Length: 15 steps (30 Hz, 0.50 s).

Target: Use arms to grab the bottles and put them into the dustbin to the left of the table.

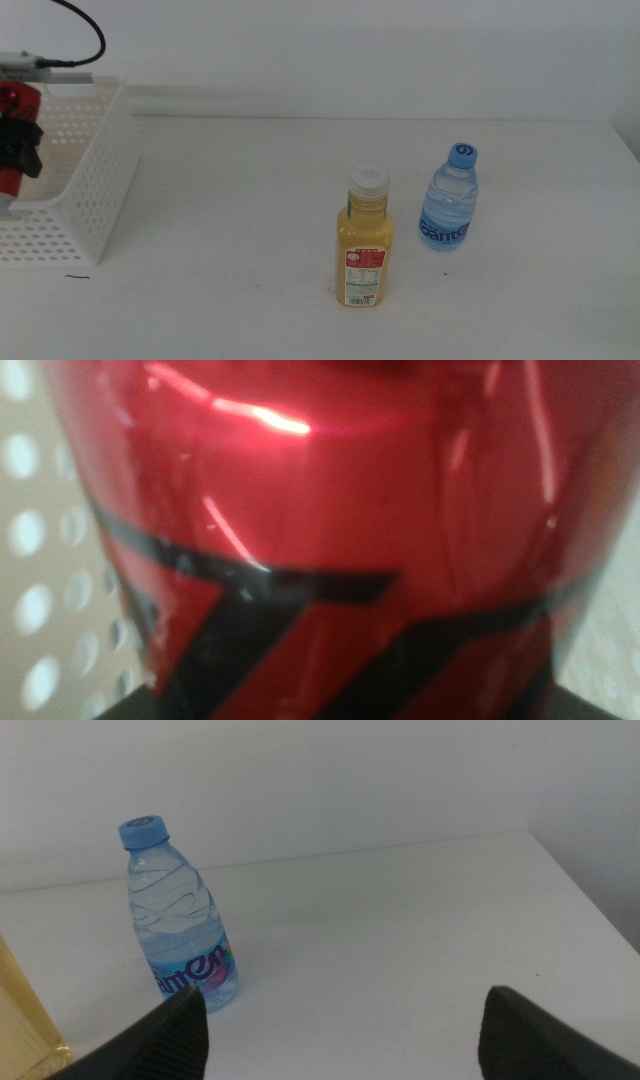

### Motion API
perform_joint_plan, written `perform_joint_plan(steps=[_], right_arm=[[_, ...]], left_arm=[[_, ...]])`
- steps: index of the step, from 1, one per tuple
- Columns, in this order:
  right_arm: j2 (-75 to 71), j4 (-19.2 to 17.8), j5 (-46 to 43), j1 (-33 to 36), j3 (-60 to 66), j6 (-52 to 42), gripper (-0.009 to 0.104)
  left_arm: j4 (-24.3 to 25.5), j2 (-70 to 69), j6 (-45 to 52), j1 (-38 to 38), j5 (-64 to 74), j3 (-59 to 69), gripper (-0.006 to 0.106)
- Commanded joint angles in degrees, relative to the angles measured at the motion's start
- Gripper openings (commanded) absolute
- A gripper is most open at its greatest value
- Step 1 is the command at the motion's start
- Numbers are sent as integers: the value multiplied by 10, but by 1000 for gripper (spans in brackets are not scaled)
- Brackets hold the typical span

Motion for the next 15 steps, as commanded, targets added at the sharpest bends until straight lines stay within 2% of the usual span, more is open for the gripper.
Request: perform_joint_plan(steps=[1,4,8,11,15], right_arm=[[-2,-8,-2,-4,2,-4,87],[-2,-8,-2,-4,2,-4,87],[-2,-8,-2,-4,2,-4,87],[-2,-8,-2,-4,2,-4,87],[-2,-8,-2,-4,2,-4,87]], left_arm=[[-19,6,9,-1,-23,-9,-2],[-28,18,15,-1,-30,-9,0],[-29,25,15,-2,-30,-9,9],[-18,25,15,-7,-30,-9,19],[-14,25,15,-13,-30,-9,41]])
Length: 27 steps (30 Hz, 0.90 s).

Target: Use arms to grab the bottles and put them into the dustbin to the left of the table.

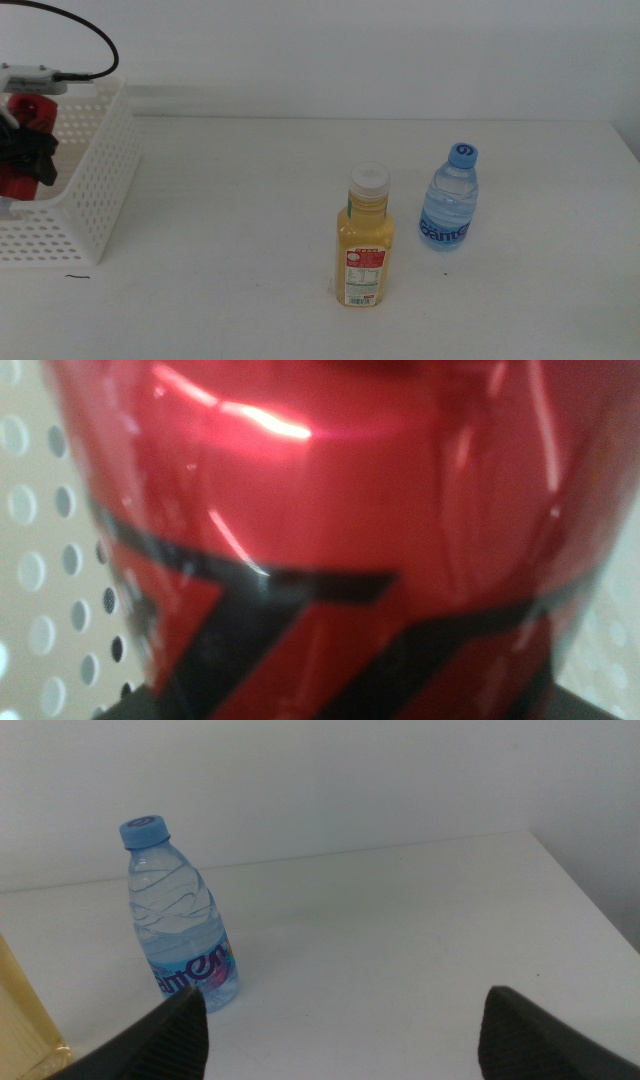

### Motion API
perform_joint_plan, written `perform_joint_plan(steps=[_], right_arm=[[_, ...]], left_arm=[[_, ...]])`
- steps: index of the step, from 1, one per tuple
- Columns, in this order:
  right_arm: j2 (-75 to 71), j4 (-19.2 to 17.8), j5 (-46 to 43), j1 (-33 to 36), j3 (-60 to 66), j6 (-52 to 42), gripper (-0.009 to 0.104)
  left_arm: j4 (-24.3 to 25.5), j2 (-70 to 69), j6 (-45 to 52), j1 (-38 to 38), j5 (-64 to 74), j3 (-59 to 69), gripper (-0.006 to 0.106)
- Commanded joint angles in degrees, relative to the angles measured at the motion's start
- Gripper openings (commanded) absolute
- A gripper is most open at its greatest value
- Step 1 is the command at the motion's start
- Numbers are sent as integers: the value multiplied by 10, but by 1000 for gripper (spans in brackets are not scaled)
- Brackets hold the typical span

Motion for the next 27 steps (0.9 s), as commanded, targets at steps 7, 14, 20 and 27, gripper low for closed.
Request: perform_joint_plan(steps=[7,14,20,27], right_arm=[[-2,-8,-2,-4,2,-4,87],[-2,-8,-2,-4,2,-4,87],[-2,-8,-2,-4,2,-4,87],[-2,-8,-2,-4,2,-4,87]], left_arm=[[-3,-14,-11,-6,29,-8,73],[0,-106,-34,-9,60,-4,72],[-62,-267,-27,-50,10,88,68],[-189,-511,101,-143,-128,296,68]])
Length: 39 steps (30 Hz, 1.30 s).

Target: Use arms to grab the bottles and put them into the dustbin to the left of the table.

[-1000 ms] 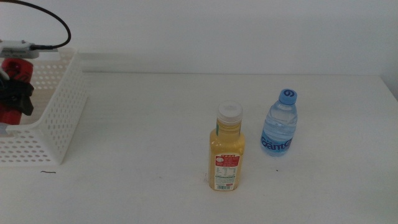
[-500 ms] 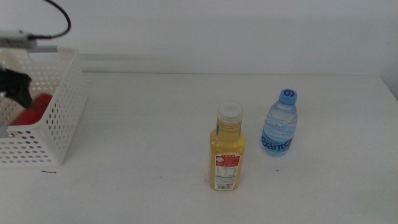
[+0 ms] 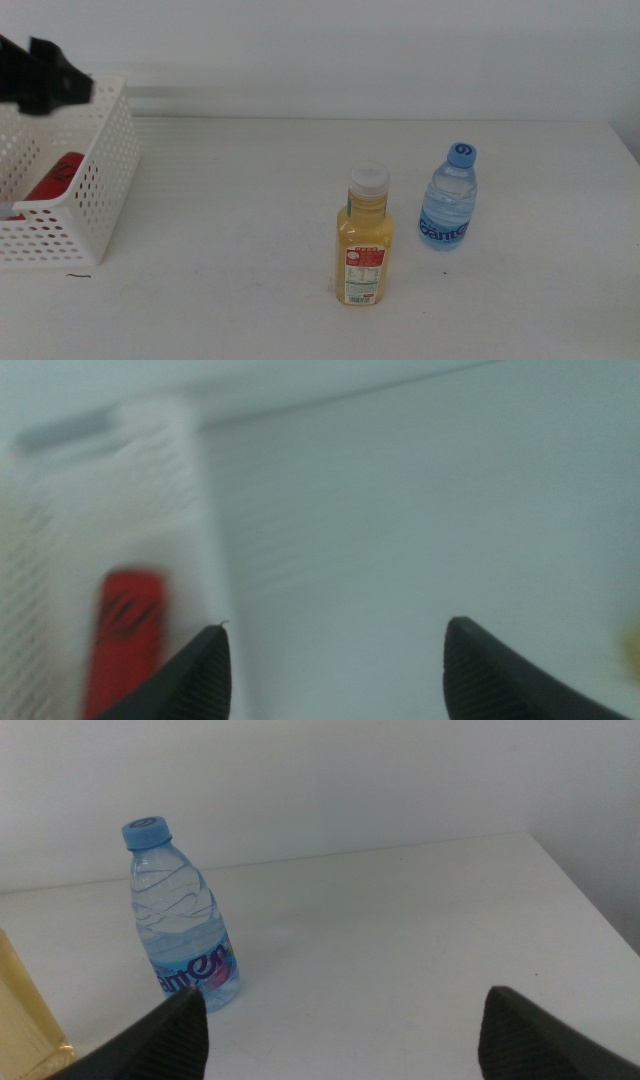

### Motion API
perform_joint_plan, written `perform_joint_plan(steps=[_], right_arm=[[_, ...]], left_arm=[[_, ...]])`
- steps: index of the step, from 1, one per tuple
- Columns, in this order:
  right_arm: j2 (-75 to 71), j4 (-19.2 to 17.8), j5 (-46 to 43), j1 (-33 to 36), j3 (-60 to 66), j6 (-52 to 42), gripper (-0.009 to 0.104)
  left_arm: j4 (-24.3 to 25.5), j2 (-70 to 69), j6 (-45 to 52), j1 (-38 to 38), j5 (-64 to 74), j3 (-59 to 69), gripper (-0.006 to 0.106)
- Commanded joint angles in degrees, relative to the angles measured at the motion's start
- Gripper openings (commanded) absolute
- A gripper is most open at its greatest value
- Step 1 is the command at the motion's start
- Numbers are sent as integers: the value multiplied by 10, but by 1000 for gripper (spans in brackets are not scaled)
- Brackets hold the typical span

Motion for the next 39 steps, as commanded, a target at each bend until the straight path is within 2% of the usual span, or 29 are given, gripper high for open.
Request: perform_joint_plan(steps=[1,5,11,14,19,25,28,33,37,39], right_arm=[[-2,-8,-2,-4,2,-4,87],[-2,-8,-2,-4,2,-4,87],[-2,-8,-2,-4,2,-4,87],[-2,-8,-2,-4,2,-4,87],[-2,-8,-2,-4,2,-4,87],[-2,-8,-2,-4,2,-4,87],[-2,-8,-2,-4,2,-4,87],[-2,-8,-2,-4,2,-4,87],[-2,-8,-2,-4,2,-4,87],[-2,-8,-2,-4,2,-4,87]], left_arm=[[-65,-63,73,-32,-42,59,68],[-174,-169,196,-84,-75,169,70],[-359,-255,345,-146,-154,330,82],[-429,-264,358,-170,-161,399,85],[-438,-264,413,-197,-162,447,86],[-436,-262,446,-203,-106,449,86],[-383,-247,419,-203,-84,429,86],[-187,-254,201,-224,-64,388,86],[-61,-272,54,-312,-161,387,87],[16,-285,-47,-382,-230,400,90]])
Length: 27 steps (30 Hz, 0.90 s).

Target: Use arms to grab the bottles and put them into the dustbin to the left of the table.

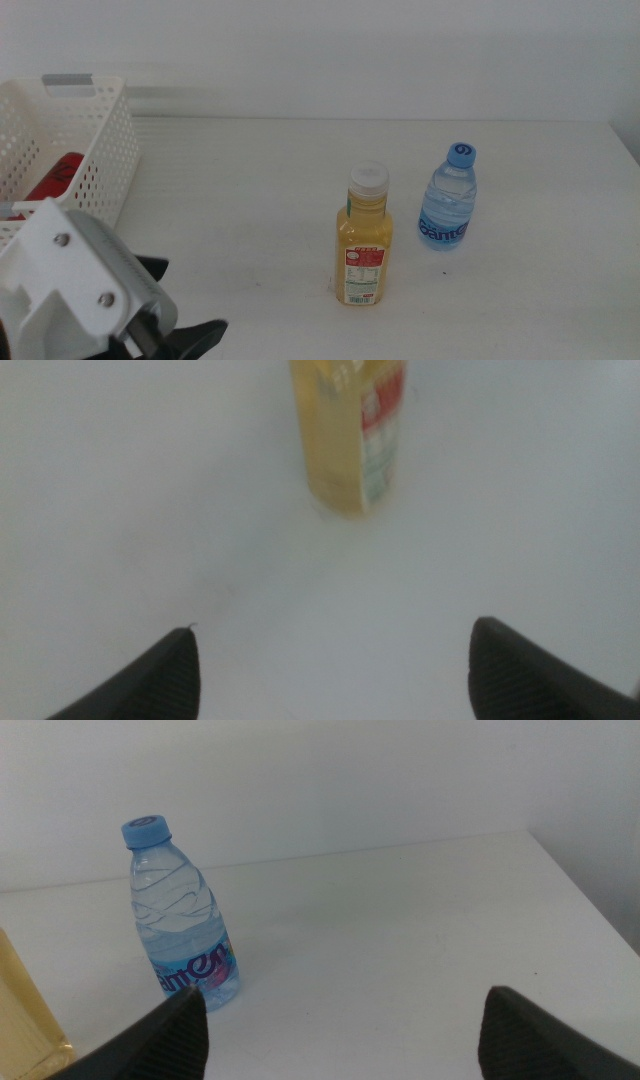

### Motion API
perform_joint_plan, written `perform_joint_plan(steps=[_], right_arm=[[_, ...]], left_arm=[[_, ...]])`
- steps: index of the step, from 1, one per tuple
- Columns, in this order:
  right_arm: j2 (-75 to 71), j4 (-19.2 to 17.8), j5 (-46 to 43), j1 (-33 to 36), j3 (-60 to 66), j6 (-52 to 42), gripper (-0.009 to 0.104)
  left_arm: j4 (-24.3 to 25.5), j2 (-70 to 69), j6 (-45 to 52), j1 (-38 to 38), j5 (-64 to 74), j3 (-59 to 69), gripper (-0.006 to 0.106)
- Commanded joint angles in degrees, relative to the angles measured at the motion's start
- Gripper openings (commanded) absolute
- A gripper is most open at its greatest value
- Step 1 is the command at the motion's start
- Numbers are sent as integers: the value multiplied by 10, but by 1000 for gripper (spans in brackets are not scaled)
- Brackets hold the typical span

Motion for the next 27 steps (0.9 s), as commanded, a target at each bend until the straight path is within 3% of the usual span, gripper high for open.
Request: perform_joint_plan(steps=[1,3,5,11,18,22,27], right_arm=[[-2,-8,-2,-4,2,-4,87],[-2,-8,-2,-4,2,-4,87],[-2,-8,-2,-4,2,-4,87],[-2,-8,-2,-4,2,-4,87],[-2,-8,-2,-4,2,-4,87],[-2,-8,-2,-4,2,-4,87],[-2,-8,-2,-4,2,-4,87]], left_arm=[[96,-17,-142,-75,-92,14,90],[184,-29,-224,-130,-161,39,91],[217,-34,-283,-165,-224,69,91],[211,-34,-297,-175,-341,143,91],[224,-33,-295,-175,-385,167,91],[252,-29,-297,-175,-485,202,91],[247,23,-333,-174,-616,258,91]])
